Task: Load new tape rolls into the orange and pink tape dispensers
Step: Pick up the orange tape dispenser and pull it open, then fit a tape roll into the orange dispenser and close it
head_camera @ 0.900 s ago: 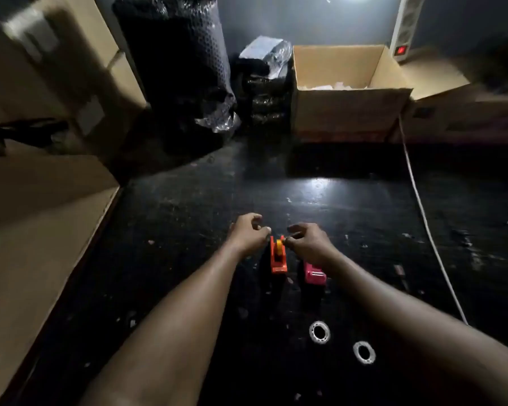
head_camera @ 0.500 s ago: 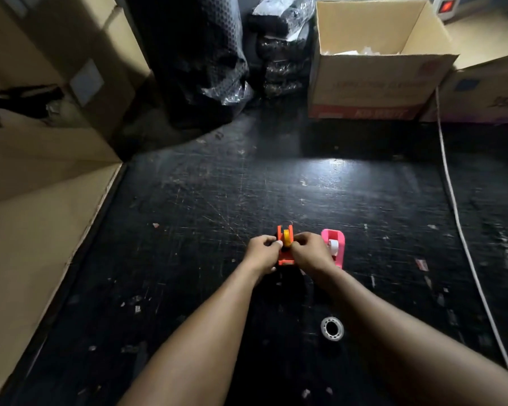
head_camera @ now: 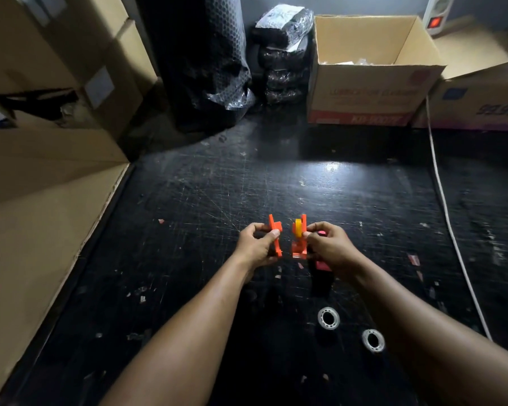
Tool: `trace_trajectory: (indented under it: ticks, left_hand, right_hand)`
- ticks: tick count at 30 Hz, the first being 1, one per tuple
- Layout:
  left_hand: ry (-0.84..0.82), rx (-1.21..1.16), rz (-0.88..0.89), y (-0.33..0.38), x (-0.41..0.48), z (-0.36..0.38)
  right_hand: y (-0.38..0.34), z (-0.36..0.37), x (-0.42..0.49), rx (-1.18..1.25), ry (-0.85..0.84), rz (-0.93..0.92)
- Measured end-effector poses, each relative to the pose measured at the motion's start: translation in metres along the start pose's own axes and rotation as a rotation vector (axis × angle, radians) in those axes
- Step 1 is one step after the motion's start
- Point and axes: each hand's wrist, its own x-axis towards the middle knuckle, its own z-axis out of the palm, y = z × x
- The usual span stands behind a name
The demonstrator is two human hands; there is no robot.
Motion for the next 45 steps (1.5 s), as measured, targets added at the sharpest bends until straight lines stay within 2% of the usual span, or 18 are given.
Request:
trace_trajectory:
  ticks: [3, 8, 13, 16, 21, 29, 33, 36, 38, 45]
  left_hand:
    - [0.028, 0.110, 0.016, -0.007, -0.003, -0.008]
    - [0.097, 0.497, 0.105, -0.034, -0.011, -0.009]
    - [0.173, 0.651, 0.196, -0.049, -0.016, 0.000]
    - [0.128, 0.522, 0.240, -0.044, -0.025, 0.016]
    - [-0.088, 0.213, 0.158, -0.043, -0.039, 0.044]
    - [-0.174, 0.112, 0.090, -0.043, -0.053, 0.059]
    - [-0.168, 0.070, 0.085, -0.040, -0.069, 0.064]
    - [-0.128, 0.079, 0.085, -0.043, -0.078, 0.061]
    - [-0.098, 0.195, 0.115, -0.055, -0.077, 0.054]
    - [-0.052, 0.908, 0.224, -0.109, -0.089, 0.031]
  right_hand:
    - [0.004, -0.010, -0.006, -0.025, -0.075, 0.051]
    - [0.025, -0.026, -0.015, -0.086, -0.098, 0.091]
    - [0.037, -0.035, -0.025, -0.071, -0.106, 0.093]
    - [0.033, -0.038, -0.031, -0.016, -0.116, 0.085]
    - [0.031, -0.043, -0.038, 0.024, -0.135, 0.049]
    - [0.034, -0.064, -0.063, -0.001, -0.111, 0.014]
    - [0.039, -0.072, -0.075, -0.023, -0.094, -0.001]
    - [0.042, -0.078, -0.085, -0.023, -0.009, -0.027]
    - [0.046, -0.083, -0.092, -0.066, 0.046, -0.026]
    - [0.087, -0.097, -0.110, -0.282, 0.143, 0.027]
